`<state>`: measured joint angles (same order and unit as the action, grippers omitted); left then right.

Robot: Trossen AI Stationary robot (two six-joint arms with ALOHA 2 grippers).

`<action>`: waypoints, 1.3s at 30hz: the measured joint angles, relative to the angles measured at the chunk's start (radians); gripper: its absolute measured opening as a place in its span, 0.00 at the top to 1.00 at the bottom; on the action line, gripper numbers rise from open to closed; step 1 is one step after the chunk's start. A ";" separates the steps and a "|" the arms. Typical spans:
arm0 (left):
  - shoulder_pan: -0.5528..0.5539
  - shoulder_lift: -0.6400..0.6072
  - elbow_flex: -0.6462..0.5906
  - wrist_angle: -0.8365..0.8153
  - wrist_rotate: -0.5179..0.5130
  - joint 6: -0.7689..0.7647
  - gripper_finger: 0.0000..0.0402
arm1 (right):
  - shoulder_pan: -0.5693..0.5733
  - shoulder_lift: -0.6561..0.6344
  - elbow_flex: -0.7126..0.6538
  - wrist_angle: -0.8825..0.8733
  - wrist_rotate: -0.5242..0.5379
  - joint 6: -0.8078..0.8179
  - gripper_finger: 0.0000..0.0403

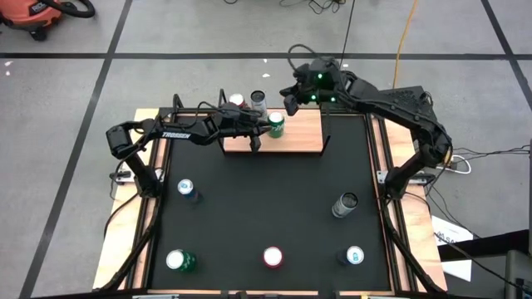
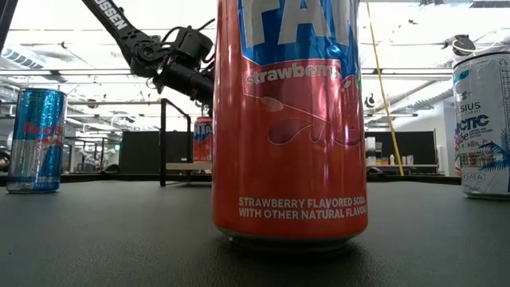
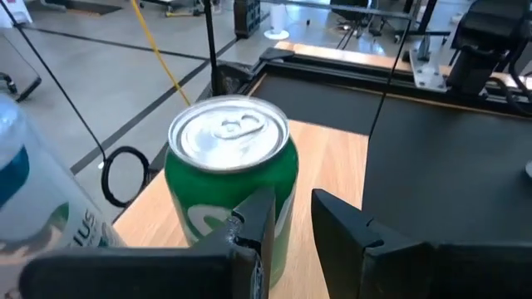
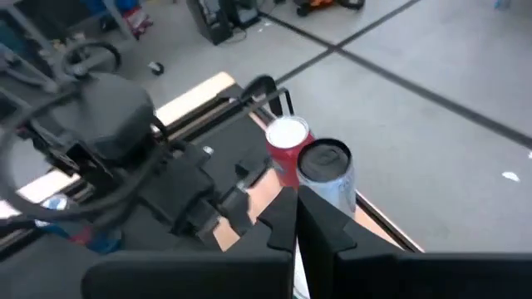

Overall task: Place canned beverage on shelf
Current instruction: Put the top green soda can on the shelf

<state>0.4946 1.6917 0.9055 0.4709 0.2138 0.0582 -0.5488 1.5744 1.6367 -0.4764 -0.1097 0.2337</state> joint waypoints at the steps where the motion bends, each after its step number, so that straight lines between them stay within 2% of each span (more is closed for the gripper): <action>1: -0.001 0.000 0.004 -0.002 0.000 0.000 0.80 | -0.018 0.005 0.000 -0.011 -0.031 -0.008 1.00; 4: -0.005 -0.002 0.024 -0.056 0.000 0.000 0.80 | -0.057 0.032 -0.002 -0.050 -0.120 -0.039 1.00; 7: -0.006 -0.046 0.052 -0.191 -0.003 -0.024 0.80 | -0.065 0.058 -0.002 -0.063 -0.206 -0.082 1.00; 11: -0.006 -0.109 0.069 -0.291 -0.023 -0.026 0.80 | -0.057 0.103 -0.002 -0.071 -0.258 -0.132 1.00; 24: -0.003 -0.231 0.068 -0.487 -0.083 -0.010 0.80 | -0.012 0.258 -0.005 -0.089 -0.254 -0.173 1.00; 32: -0.003 -0.240 0.068 -0.519 -0.106 0.009 0.80 | -0.015 0.264 -0.006 -0.087 -0.180 -0.174 1.00; 39: -0.003 -0.240 0.068 -0.518 -0.120 0.011 0.80 | -0.041 0.267 -0.005 -0.097 -0.171 -0.193 1.00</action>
<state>0.4915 1.4517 0.9733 -0.0467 0.0936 0.0692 -0.5893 1.8412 1.6314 -0.5732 -0.2808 0.0408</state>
